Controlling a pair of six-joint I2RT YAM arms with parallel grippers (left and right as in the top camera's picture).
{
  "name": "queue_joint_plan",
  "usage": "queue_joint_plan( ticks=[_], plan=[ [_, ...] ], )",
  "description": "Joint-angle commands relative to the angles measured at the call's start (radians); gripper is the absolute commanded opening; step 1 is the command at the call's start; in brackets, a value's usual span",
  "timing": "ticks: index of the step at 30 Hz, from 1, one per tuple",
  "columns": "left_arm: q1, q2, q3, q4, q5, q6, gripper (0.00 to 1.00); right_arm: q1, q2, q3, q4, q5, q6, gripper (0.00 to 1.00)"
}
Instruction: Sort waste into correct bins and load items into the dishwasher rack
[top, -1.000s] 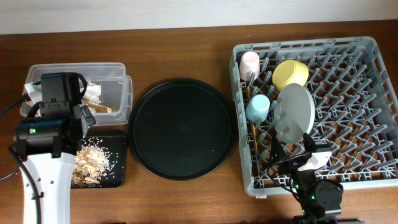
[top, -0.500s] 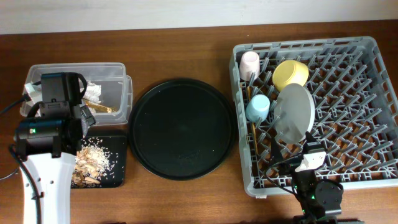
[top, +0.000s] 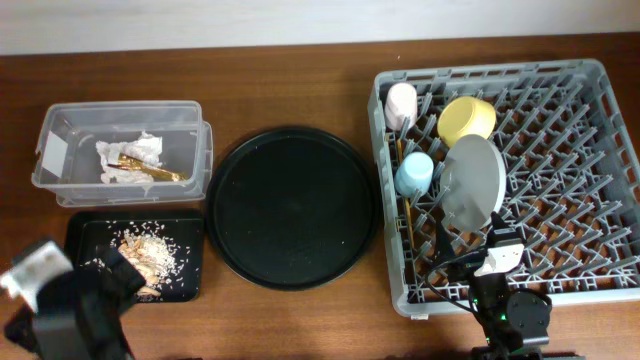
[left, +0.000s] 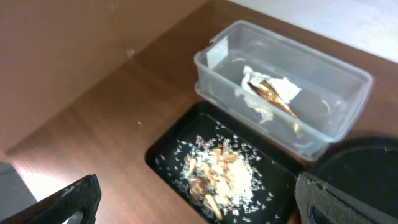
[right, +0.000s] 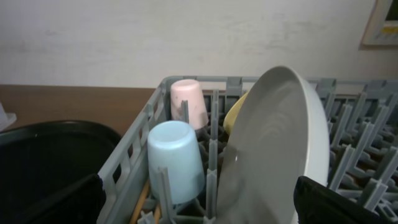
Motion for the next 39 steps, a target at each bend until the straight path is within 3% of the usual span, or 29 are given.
queue_joint_plan(
  ticks=[1,3,6,8,11,16,19,21,23,29,39],
  plan=[
    [-0.001,-0.276,-0.253,0.056,0.119,0.001,0.99,-0.007,-0.010,-0.005,-0.008,0.006,-0.007,0.98],
    [-0.001,-0.386,-0.388,0.197,0.234,0.001,0.99,-0.007,-0.010,-0.005,-0.008,0.006,-0.007,0.98],
    [-0.001,-0.501,-0.681,0.758,0.472,0.001,0.99,-0.007,-0.010,-0.005,-0.008,0.006,-0.007,0.98],
    [-0.002,-0.529,-0.824,1.037,0.532,0.001,0.99,-0.007,-0.010,-0.005,-0.008,0.006,-0.007,0.98],
    [-0.002,-0.574,-0.992,1.227,0.552,0.001,0.99,-0.007,-0.010,-0.005,-0.008,0.006,-0.007,0.98],
    [-0.002,-0.614,-1.124,1.269,0.538,0.002,0.99,-0.007,-0.010,-0.005,-0.008,0.006,-0.007,0.98],
    [-0.002,-0.614,-1.134,1.131,0.462,0.022,0.99,-0.007,-0.010,-0.005,-0.008,0.006,-0.007,0.98],
    [-0.002,-0.614,-1.134,1.133,0.465,0.227,0.99,-0.007,-0.010,-0.005,-0.008,0.006,-0.007,0.98],
    [-0.003,-0.614,-1.134,1.129,0.496,0.357,0.99,-0.007,-0.010,-0.005,-0.008,0.006,-0.007,0.98],
    [-0.048,-0.614,-1.134,1.125,0.544,0.433,0.99,-0.007,-0.010,-0.005,-0.008,0.006,-0.007,0.98],
    [-0.045,-0.613,-1.134,1.126,0.558,0.432,0.99,-0.007,-0.010,-0.005,-0.008,0.006,-0.007,0.98]
  ],
)
